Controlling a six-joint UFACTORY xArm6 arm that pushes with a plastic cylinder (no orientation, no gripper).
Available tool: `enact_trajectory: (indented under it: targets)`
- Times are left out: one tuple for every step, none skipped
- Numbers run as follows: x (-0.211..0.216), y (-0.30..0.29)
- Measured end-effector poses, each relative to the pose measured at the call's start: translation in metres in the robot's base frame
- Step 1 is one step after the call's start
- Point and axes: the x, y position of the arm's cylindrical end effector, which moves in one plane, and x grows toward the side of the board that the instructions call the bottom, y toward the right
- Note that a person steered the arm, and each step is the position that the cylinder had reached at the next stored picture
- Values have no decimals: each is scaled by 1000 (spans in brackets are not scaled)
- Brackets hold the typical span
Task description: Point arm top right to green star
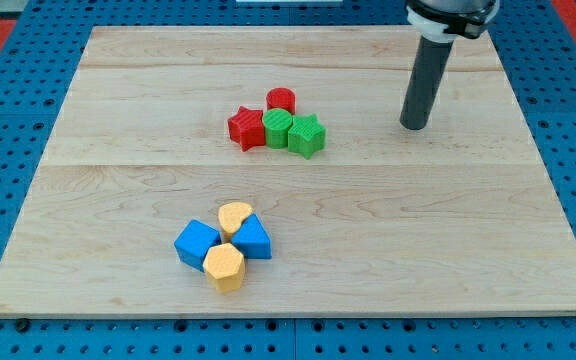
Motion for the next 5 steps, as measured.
enact_trajectory:
  targets:
    - [-9,8]
    - [-33,26]
    - [-53,27]
    - [-62,27]
    - [-78,27]
